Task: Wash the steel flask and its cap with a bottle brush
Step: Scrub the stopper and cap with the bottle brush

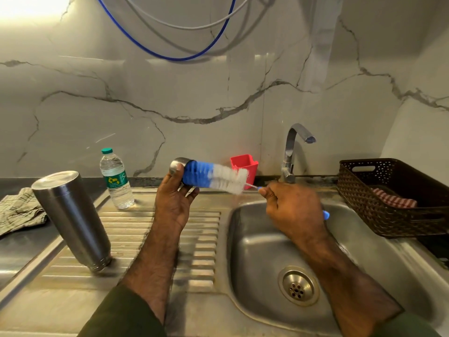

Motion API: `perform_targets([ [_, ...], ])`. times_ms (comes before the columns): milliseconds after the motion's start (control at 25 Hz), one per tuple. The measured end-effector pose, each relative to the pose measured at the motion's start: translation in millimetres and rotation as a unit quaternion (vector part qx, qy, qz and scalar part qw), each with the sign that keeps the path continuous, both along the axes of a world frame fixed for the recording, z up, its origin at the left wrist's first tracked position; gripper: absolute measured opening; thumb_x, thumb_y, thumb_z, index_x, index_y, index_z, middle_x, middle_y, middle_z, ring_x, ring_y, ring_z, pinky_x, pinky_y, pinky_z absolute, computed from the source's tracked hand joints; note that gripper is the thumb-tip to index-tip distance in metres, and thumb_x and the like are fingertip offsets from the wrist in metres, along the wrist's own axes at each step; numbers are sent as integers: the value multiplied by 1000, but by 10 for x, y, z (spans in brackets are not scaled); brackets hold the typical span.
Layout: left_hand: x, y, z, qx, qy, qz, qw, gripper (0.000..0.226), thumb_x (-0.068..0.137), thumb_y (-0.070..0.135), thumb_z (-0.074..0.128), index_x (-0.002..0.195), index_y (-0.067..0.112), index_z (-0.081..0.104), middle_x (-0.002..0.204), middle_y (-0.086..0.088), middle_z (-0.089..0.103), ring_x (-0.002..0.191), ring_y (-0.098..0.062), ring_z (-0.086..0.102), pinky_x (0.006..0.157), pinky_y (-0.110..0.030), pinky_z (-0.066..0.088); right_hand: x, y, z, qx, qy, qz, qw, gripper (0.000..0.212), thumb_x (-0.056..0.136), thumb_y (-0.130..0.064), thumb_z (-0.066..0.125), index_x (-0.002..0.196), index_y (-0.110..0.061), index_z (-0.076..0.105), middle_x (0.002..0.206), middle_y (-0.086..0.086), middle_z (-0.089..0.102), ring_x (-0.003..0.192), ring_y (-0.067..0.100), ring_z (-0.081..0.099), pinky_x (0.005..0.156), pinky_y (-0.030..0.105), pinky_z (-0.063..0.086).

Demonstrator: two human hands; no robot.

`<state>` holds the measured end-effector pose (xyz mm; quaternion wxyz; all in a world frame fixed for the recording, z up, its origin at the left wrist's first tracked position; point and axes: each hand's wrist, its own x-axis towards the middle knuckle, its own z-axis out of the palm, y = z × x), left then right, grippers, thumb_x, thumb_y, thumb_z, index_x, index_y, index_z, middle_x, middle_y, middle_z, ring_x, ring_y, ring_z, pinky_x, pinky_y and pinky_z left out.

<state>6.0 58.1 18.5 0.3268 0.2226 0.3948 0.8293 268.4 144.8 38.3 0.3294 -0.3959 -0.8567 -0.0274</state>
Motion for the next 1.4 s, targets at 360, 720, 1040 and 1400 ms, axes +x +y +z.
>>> perform_targets([
  [360,-64,17,-65,2,-6,27,1000,57,83,43,82,128,11,65,104,-4,78,107,-29,73,84,-42,61,54,68,38,-39,-18,23,999,24,95,-48,67,107,-27,63,98,-9,62,85,13,59,76,36,57],
  [720,-90,-20,-33,5,35,2,999,44,85,30,78,124,16,65,111,-2,77,103,-22,75,81,-39,61,-60,-6,39,-363,67,85,926,44,106,-37,54,75,-13,74,57,-6,56,57,13,51,62,32,43],
  [1040,-100,14,-81,-27,-32,45,998,76,73,53,87,134,12,66,122,-10,73,105,-27,73,74,-35,61,30,25,-4,86,22,18,996,13,92,-32,71,99,-21,69,92,-4,64,80,15,58,72,37,56],
  [1400,-114,14,-76,5,-29,10,1000,50,97,43,71,131,7,68,120,-10,77,108,-30,77,91,-48,64,-119,-31,-73,-454,94,124,877,33,103,-36,58,79,-18,71,62,-4,58,51,11,48,55,29,42],
])
